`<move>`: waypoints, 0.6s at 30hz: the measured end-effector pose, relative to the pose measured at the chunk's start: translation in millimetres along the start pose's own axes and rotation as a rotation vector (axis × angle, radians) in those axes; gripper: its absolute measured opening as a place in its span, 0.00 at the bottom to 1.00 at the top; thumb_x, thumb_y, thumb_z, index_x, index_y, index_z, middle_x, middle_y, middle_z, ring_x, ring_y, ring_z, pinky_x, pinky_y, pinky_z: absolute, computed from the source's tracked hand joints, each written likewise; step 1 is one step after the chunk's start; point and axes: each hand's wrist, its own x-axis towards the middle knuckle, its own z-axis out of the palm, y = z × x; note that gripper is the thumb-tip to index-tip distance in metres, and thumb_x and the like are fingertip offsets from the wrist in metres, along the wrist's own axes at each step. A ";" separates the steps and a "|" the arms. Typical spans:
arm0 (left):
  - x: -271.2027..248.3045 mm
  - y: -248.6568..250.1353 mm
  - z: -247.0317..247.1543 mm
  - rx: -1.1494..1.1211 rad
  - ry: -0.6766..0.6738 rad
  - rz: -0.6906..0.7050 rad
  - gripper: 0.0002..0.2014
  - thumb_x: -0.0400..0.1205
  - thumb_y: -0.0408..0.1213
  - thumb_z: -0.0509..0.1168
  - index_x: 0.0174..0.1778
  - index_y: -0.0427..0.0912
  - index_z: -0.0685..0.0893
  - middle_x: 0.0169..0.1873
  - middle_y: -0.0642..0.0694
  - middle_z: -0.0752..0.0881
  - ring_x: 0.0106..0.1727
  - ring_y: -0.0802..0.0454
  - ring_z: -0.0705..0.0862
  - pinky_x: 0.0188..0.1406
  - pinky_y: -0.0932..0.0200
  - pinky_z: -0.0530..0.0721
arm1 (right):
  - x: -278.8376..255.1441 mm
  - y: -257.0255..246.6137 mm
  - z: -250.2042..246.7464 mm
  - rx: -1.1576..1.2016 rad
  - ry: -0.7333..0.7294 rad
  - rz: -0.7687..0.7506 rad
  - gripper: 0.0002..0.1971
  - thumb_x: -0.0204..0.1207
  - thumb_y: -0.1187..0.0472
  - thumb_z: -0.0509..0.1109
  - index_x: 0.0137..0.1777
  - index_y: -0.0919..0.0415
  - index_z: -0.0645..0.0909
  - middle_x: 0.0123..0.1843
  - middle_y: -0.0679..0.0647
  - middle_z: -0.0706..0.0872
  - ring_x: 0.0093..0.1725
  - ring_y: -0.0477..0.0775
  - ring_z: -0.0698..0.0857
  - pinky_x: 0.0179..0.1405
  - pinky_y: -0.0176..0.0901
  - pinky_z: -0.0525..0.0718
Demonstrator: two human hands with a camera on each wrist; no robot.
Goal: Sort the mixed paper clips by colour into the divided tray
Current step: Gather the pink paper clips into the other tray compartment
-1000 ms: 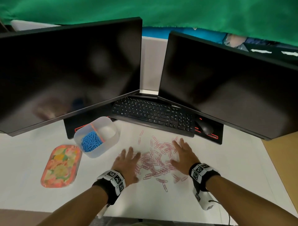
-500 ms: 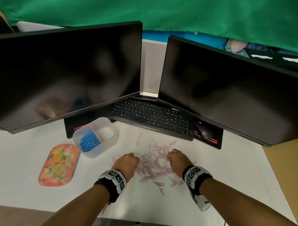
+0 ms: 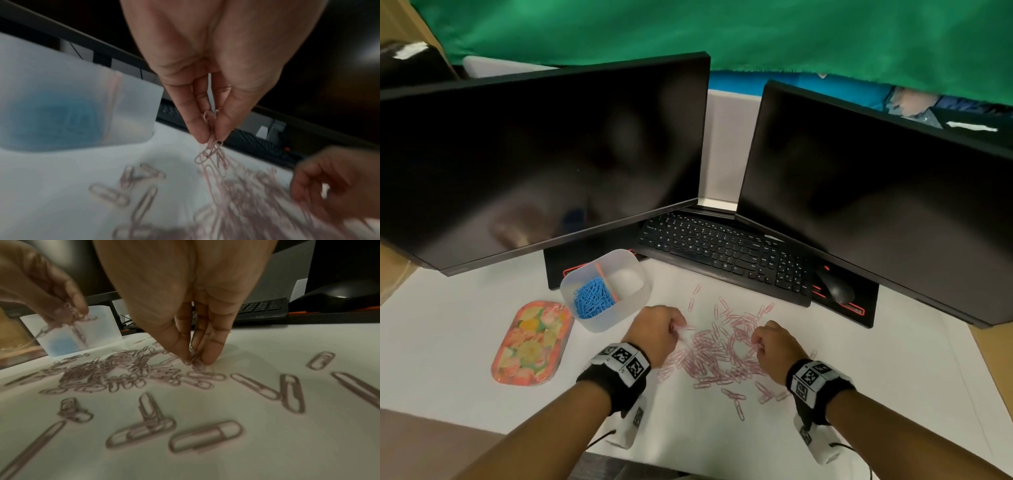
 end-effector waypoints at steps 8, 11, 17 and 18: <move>23.5 -19.7 -86.8 -0.076 0.250 -0.187 0.11 0.80 0.30 0.67 0.51 0.49 0.88 0.40 0.53 0.86 0.41 0.54 0.86 0.52 0.61 0.84 | -13.4 7.9 4.1 0.016 0.030 -0.044 0.12 0.78 0.64 0.64 0.60 0.55 0.78 0.55 0.47 0.76 0.50 0.47 0.80 0.48 0.28 0.75; 39.6 -29.5 -94.1 -0.032 0.271 -0.266 0.11 0.81 0.30 0.66 0.51 0.49 0.88 0.45 0.52 0.87 0.43 0.54 0.85 0.49 0.63 0.82 | -14.3 8.8 3.6 0.022 0.024 -0.031 0.14 0.77 0.64 0.65 0.62 0.54 0.78 0.55 0.46 0.75 0.49 0.46 0.79 0.48 0.29 0.76; 58.4 -40.1 -84.7 0.039 0.161 -0.313 0.12 0.79 0.28 0.64 0.45 0.49 0.88 0.44 0.48 0.89 0.47 0.48 0.87 0.52 0.58 0.84 | -17.5 1.9 -4.4 0.060 0.003 -0.006 0.17 0.77 0.64 0.65 0.65 0.55 0.78 0.55 0.48 0.75 0.54 0.49 0.80 0.57 0.36 0.78; 60.3 -39.5 -84.2 0.055 0.145 -0.321 0.10 0.79 0.29 0.65 0.44 0.49 0.88 0.44 0.48 0.89 0.47 0.47 0.87 0.51 0.57 0.84 | -19.7 1.6 -5.6 0.063 -0.005 0.002 0.17 0.77 0.64 0.65 0.65 0.55 0.78 0.55 0.47 0.75 0.55 0.49 0.80 0.57 0.36 0.77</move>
